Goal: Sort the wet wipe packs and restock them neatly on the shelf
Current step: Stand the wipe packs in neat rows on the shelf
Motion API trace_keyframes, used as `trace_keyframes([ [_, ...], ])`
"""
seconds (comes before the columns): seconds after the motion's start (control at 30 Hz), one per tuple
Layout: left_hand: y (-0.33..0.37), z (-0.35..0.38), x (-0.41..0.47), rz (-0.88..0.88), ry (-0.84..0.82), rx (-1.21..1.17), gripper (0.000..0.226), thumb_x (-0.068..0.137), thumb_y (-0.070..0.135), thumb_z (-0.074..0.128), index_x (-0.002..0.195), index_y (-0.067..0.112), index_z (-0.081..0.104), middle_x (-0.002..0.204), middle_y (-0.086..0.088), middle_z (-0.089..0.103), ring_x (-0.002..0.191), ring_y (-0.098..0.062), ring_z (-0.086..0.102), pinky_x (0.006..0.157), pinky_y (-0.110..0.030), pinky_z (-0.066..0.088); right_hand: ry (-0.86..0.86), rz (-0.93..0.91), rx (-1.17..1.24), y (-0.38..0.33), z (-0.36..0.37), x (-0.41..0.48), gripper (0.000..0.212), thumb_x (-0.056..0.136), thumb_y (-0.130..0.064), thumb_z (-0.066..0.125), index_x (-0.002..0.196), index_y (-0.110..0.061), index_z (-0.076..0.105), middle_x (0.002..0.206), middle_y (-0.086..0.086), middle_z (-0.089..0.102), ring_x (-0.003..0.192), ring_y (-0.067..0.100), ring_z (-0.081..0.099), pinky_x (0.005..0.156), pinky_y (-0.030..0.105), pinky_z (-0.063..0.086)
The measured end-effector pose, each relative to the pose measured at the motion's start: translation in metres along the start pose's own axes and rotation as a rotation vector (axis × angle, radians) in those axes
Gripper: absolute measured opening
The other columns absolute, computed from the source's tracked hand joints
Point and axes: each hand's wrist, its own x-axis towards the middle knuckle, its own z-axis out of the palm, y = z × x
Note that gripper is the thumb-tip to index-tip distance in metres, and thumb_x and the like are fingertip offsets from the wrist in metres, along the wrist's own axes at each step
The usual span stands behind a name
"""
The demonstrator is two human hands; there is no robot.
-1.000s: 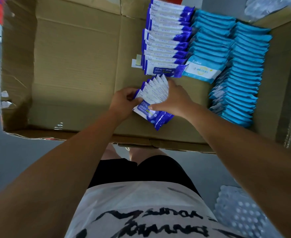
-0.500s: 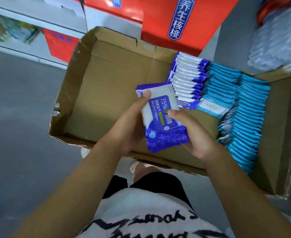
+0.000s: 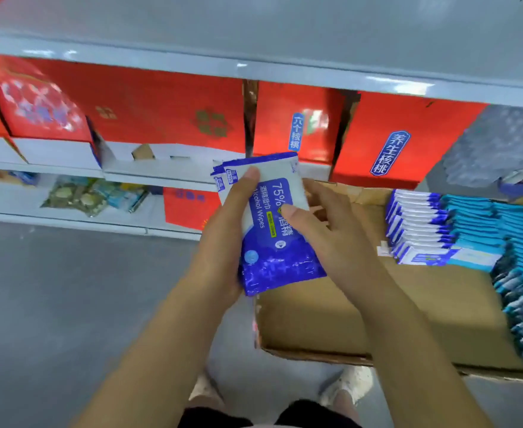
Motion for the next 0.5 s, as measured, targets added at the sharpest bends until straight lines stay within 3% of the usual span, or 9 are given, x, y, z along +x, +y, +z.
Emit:
trace_keyframes([
  [0.07,0.045,-0.040,-0.006,0.037,0.021,0.065,0.039,0.092,0.049,0.066,0.116,0.020,0.074,0.107,-0.010,0.079,0.094,-0.029,0.078,0.089,-0.047,0.062,0.119,-0.100,0.034,-0.021,0.053,-0.006,0.041,0.085,-0.035,0.076,0.123,-0.028,0.062,0.110,-0.004,0.059,0.077,-0.006,0.058,0.062,0.009,0.047],
  [0.17,0.100,-0.087,-0.017,0.060,0.040,0.119,0.045,0.091,0.051,0.068,0.122,0.019,0.073,0.110,-0.012,0.078,0.099,-0.032,0.076,0.096,-0.053,0.058,0.041,-0.133,0.055,-0.057,0.123,-0.002,0.025,0.088,-0.038,0.074,0.109,-0.027,0.066,0.099,-0.007,0.072,0.082,0.004,0.069,0.066,0.026,0.058],
  [0.23,0.129,-0.110,-0.018,0.063,0.040,0.132,0.046,0.090,0.052,0.068,0.122,0.019,0.074,0.111,-0.014,0.078,0.102,-0.034,0.076,0.098,-0.055,0.057,0.001,-0.150,0.021,-0.076,0.156,0.005,0.025,0.086,-0.046,0.074,0.106,-0.032,0.065,0.098,-0.011,0.073,0.086,0.009,0.072,0.072,0.035,0.062],
  [0.37,0.178,-0.138,-0.013,0.104,0.045,0.140,0.044,0.088,0.056,0.070,0.114,0.020,0.076,0.106,-0.011,0.079,0.094,-0.031,0.078,0.084,-0.047,0.063,-0.023,-0.207,0.001,-0.103,0.202,0.028,0.033,0.087,-0.045,0.073,0.113,-0.028,0.065,0.101,-0.012,0.073,0.088,0.005,0.072,0.074,0.028,0.062],
  [0.43,0.201,-0.148,-0.008,0.106,0.029,0.127,0.045,0.088,0.059,0.068,0.110,0.020,0.077,0.103,-0.010,0.080,0.088,-0.030,0.079,0.072,-0.042,0.065,-0.011,-0.221,0.013,-0.115,0.217,0.043,0.028,0.090,-0.043,0.071,0.112,-0.027,0.066,0.101,-0.011,0.074,0.086,0.004,0.072,0.072,0.025,0.061],
  [0.5,0.224,-0.156,-0.002,0.105,0.018,0.114,0.041,0.092,0.056,0.066,0.108,0.020,0.078,0.103,-0.010,0.080,0.087,-0.030,0.079,0.070,-0.041,0.065,0.029,-0.199,0.046,-0.128,0.229,0.061,0.023,0.092,-0.041,0.068,0.109,-0.026,0.065,0.098,-0.010,0.073,0.083,0.002,0.072,0.069,0.021,0.059],
])
